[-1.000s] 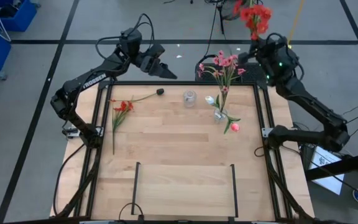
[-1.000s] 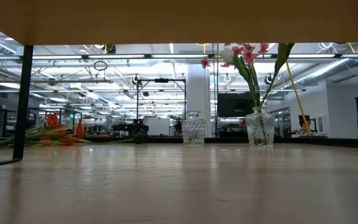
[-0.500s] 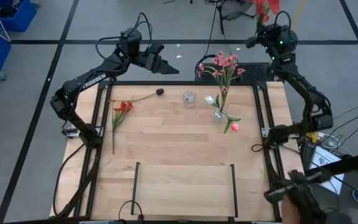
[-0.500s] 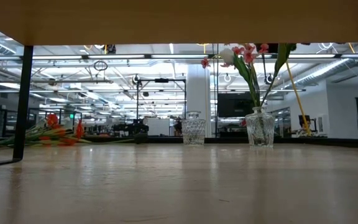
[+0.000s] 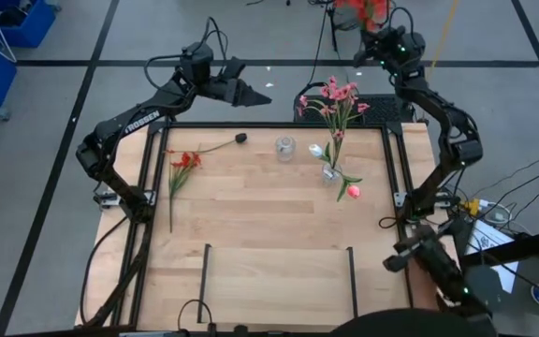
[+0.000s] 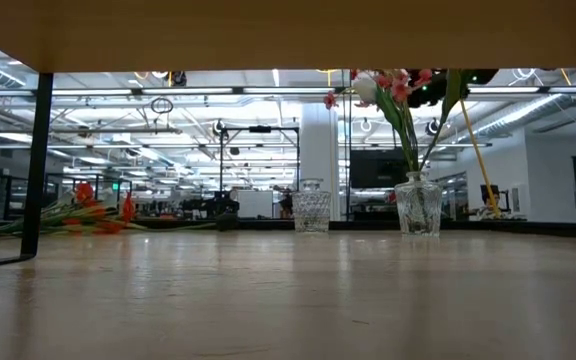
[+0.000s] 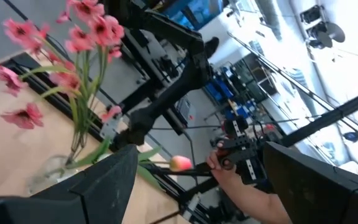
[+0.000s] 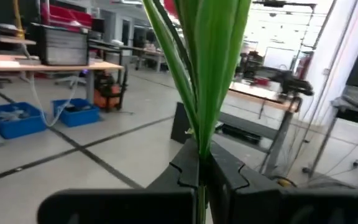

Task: Pick and place flowers into a vace then onto a shelf
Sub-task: Put the right red flowers into the left transparent vase

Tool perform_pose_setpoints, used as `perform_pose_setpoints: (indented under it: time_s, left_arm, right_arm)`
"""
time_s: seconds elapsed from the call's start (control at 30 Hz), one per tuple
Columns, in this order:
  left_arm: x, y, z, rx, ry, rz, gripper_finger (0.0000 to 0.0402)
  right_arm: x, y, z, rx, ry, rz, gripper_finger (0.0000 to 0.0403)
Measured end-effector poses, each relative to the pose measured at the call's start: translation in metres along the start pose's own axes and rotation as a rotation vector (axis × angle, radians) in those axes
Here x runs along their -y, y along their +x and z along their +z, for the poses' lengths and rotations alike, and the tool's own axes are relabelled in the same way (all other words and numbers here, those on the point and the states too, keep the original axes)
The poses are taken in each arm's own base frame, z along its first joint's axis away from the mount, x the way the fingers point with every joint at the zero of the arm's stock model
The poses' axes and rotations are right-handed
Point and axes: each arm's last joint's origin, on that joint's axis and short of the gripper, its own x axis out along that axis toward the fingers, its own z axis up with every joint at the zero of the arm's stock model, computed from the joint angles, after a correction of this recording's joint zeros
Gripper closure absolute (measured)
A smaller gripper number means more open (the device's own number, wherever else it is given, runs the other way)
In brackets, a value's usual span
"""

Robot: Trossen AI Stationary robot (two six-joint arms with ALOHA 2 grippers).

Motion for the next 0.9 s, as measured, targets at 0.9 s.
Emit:
perform_pose_setpoints:
  time_s: [0.9]
  left_arm:
    - [-0.002,0.000,0.003,0.107,0.047,0.100,0.0050]
  right_arm:
    - [0.007,0.040,-0.036,0.077,0.307,0.463,0.0403]
